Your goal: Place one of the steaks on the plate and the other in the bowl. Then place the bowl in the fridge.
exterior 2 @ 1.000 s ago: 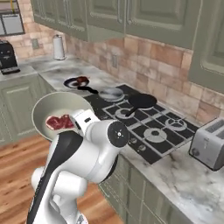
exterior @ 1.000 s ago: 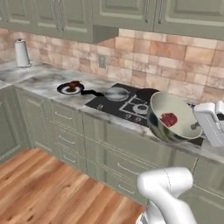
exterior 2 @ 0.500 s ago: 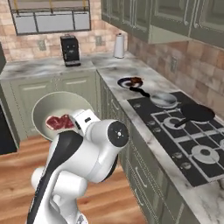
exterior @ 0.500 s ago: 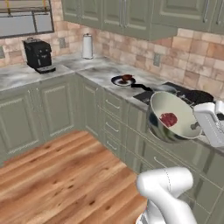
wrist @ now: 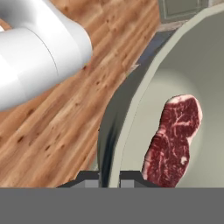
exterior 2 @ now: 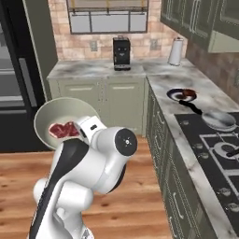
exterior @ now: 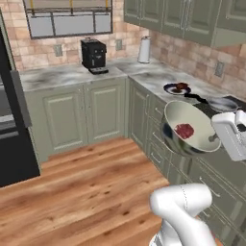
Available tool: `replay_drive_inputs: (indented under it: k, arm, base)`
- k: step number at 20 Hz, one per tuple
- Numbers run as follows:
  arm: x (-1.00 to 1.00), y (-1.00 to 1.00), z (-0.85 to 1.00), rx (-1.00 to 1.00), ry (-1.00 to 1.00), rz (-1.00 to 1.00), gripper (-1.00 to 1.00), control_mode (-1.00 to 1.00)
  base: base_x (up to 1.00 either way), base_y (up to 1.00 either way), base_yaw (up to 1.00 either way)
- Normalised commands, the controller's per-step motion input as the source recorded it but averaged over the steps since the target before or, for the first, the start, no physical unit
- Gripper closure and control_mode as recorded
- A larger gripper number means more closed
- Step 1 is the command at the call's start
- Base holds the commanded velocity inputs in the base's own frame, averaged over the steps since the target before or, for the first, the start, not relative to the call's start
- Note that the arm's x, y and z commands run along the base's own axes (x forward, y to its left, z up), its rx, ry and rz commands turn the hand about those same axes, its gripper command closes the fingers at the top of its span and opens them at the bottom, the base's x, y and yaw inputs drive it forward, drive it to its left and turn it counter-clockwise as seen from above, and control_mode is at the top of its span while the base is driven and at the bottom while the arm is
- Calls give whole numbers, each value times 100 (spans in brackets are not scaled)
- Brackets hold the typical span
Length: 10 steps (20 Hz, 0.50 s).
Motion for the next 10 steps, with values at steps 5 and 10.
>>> replay_drive_inputs:
  k: [5, 10]
  arm:
    - [0, 0, 0, 0, 0, 0, 100, 100]
    - [0, 0, 0, 0, 0, 0, 100, 100]
  base:
    - [3, 38, 35]
    - [22, 28, 27]
